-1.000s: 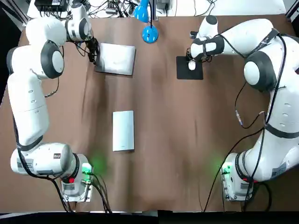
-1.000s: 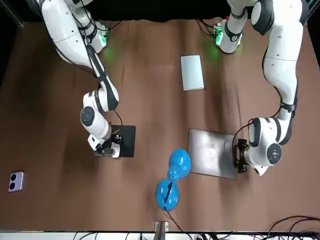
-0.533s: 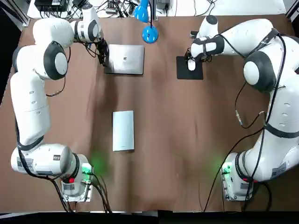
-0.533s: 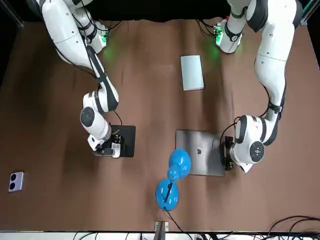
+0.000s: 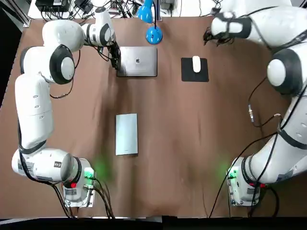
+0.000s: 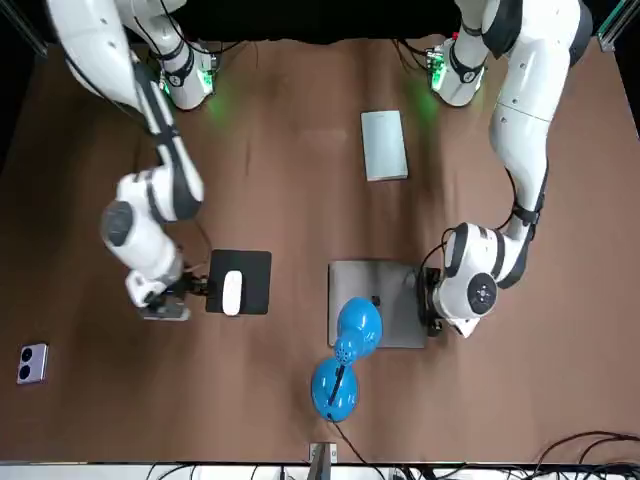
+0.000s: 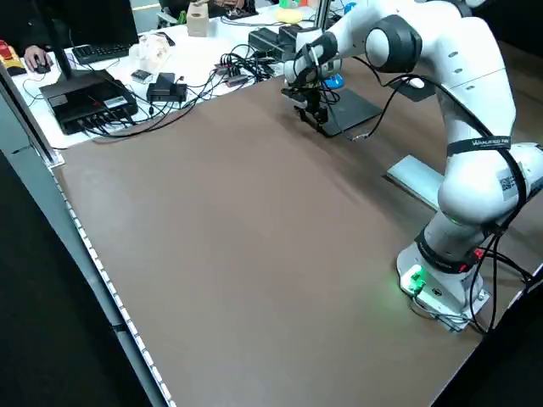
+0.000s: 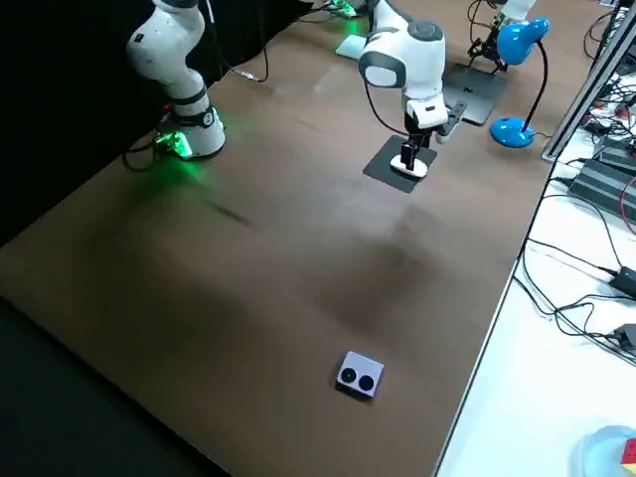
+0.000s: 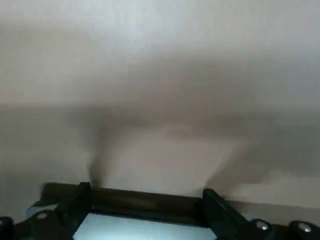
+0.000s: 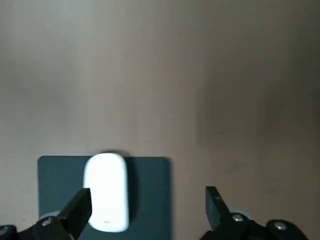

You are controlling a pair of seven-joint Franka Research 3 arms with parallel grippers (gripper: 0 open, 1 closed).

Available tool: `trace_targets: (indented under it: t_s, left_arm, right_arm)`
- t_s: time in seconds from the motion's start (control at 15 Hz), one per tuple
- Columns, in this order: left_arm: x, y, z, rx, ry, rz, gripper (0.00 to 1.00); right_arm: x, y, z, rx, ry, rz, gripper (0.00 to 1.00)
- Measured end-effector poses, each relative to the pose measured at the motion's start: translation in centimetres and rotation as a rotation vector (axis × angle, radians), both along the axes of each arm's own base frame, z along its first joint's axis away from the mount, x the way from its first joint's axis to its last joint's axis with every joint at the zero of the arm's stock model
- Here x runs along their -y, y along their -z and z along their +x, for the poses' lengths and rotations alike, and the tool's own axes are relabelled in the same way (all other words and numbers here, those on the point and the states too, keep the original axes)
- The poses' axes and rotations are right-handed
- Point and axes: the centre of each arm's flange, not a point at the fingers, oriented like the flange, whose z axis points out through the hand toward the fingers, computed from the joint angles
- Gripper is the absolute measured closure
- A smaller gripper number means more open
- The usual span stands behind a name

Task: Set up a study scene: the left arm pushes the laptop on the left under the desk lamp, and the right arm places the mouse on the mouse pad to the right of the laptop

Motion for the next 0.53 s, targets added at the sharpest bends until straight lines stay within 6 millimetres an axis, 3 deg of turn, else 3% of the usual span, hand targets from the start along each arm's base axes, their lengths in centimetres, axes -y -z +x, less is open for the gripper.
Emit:
trace_targets:
  t_s: [0.2, 0.33, 0.53]
  left_arm:
    - [2.7, 0.3, -0.8, 0.025, -0.012, -0.011, 0.0]
    - [4.5, 0.6, -1.5, 0.046, -0.023, -0.015, 0.0]
    - [7.0, 1.0, -2.6, 0.068, -0.034, -0.02, 0.0]
  right_arm:
    - [7.0, -5.6, 0.3, 0.003, -0.015, -0.01, 0.0]
    - [10.6, -10.0, -0.3, -0.032, -0.023, -0.031, 0.0]
    - [13.7, -17.7, -1.6, -0.12, -0.019, -0.066, 0.0]
